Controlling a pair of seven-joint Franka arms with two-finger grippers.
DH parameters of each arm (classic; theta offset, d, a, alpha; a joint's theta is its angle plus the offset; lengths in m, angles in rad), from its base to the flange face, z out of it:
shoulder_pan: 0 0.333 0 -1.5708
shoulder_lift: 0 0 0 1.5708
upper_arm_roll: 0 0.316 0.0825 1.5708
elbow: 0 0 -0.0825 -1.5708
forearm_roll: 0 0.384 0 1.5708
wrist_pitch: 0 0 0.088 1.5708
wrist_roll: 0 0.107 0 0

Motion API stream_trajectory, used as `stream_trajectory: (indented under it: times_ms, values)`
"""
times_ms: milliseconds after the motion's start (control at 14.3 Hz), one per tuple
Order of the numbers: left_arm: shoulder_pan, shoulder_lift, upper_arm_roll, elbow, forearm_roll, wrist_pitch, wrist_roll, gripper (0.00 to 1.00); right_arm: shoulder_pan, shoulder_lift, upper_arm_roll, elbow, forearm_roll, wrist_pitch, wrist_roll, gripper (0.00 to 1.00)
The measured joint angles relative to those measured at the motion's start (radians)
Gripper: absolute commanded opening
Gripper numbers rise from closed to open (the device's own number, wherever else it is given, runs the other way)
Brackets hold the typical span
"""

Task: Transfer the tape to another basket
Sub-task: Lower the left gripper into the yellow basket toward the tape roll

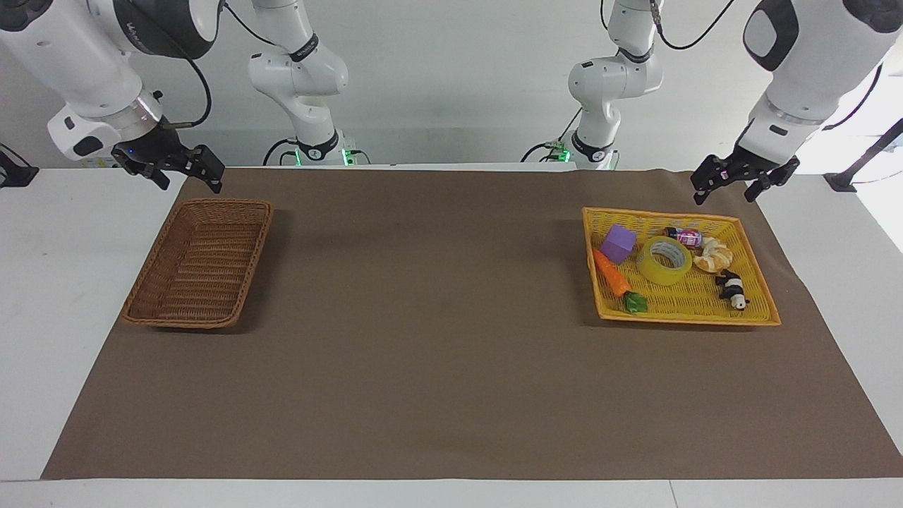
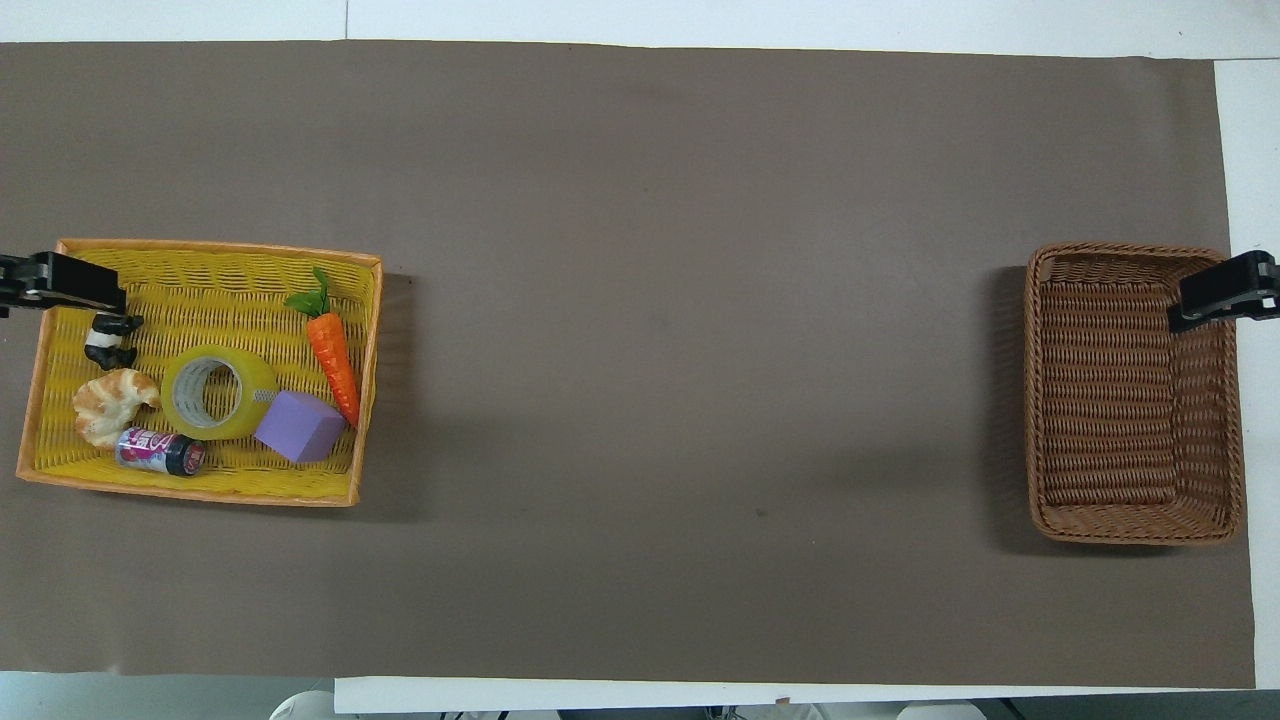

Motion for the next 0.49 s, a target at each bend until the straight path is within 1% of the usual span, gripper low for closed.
stream_trajectory:
  times_ms: [70,210,280,349,419,489]
  values:
    - [0.022,-0.022,0.001,-0.082,0.0,0.058,-0.001,0.99,0.0,0.0,0.0,0.0,0.0,0.0,0.0,0.99]
    - [0.082,-0.036,0.005,-0.204,0.0,0.187,0.036,0.97,0.0,0.0,0.0,0.0,0.0,0.0,0.0,0.99]
    - [0.1,-0.032,0.007,-0.245,0.0,0.255,0.06,0.92,0.0,0.0,0.0,0.0,0.0,0.0,0.0,0.99]
    - [0.113,-0.022,0.008,-0.275,0.0,0.309,0.068,0.8,0.0,0.0,0.0,0.0,0.0,0.0,0.0,0.99]
    - [0.126,-0.008,0.008,-0.29,0.0,0.338,0.07,0.67,0.0,0.0,0.0,0.0,0.0,0.0,0.0,0.99]
    - [0.137,0.011,0.008,-0.301,0.0,0.359,0.072,0.64,0.0,0.0,0.0,0.0,0.0,0.0,0.0,0.99]
